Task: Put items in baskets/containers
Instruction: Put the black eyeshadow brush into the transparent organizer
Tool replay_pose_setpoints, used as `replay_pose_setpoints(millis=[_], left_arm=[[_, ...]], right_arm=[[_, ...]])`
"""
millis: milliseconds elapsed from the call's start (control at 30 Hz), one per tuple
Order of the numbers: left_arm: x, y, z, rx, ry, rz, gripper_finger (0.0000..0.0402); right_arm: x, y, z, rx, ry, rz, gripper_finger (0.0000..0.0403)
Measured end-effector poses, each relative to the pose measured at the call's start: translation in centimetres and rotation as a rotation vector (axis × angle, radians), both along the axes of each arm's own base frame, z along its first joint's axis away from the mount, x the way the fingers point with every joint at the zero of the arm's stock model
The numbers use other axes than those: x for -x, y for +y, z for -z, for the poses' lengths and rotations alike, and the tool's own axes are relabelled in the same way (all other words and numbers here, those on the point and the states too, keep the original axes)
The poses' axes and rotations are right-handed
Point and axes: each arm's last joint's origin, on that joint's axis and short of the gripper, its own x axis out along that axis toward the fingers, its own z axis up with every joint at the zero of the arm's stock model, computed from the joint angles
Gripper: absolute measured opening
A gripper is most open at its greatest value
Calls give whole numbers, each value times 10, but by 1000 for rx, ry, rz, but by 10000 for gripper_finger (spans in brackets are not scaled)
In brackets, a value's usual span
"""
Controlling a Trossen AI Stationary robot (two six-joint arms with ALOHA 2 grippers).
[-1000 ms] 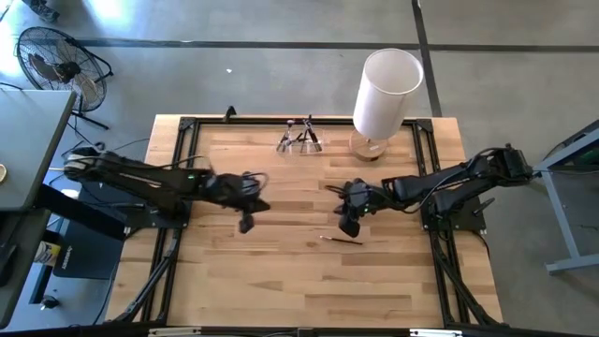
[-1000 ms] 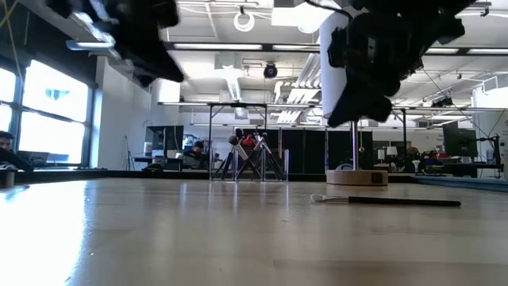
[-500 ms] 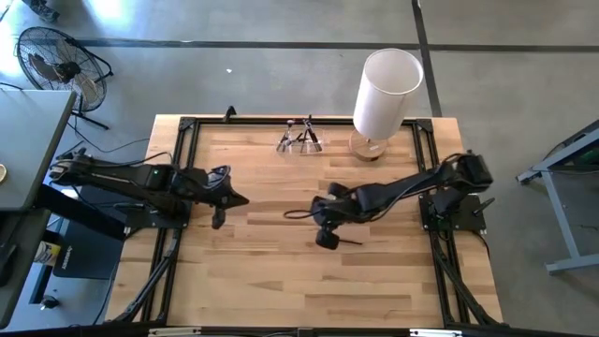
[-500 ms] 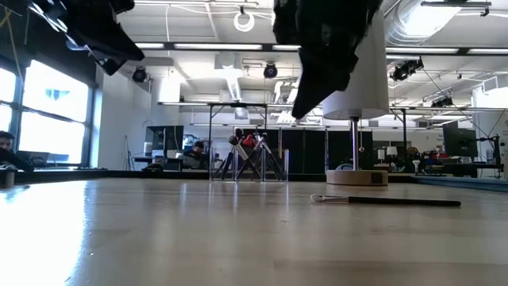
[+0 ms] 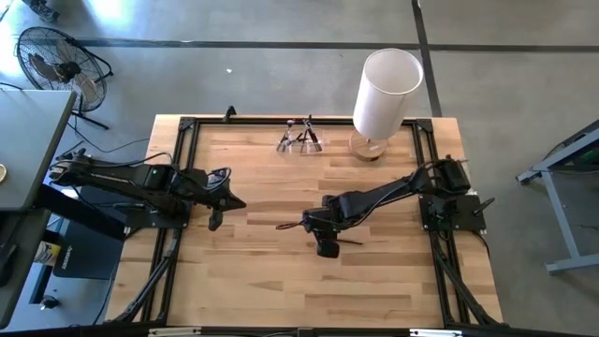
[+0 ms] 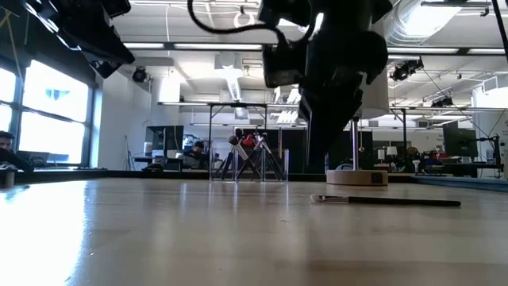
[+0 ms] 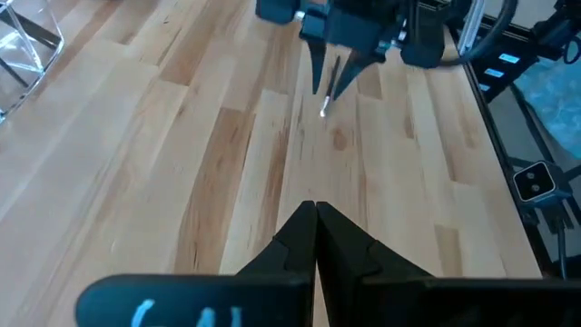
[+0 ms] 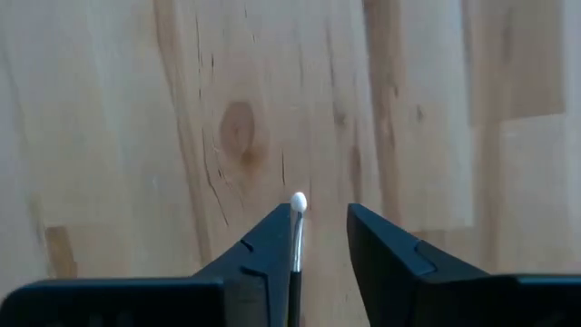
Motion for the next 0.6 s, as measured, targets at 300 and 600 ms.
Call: replay_pose_setpoints(millis=[300, 600], left_arm=[[0, 0, 1, -1, 8, 1, 0], [0, 0, 1, -1, 9, 1, 0]], right_arm=[[-5, 4, 27, -9, 65, -34, 113], [-8, 3, 36, 8, 80, -44, 65]])
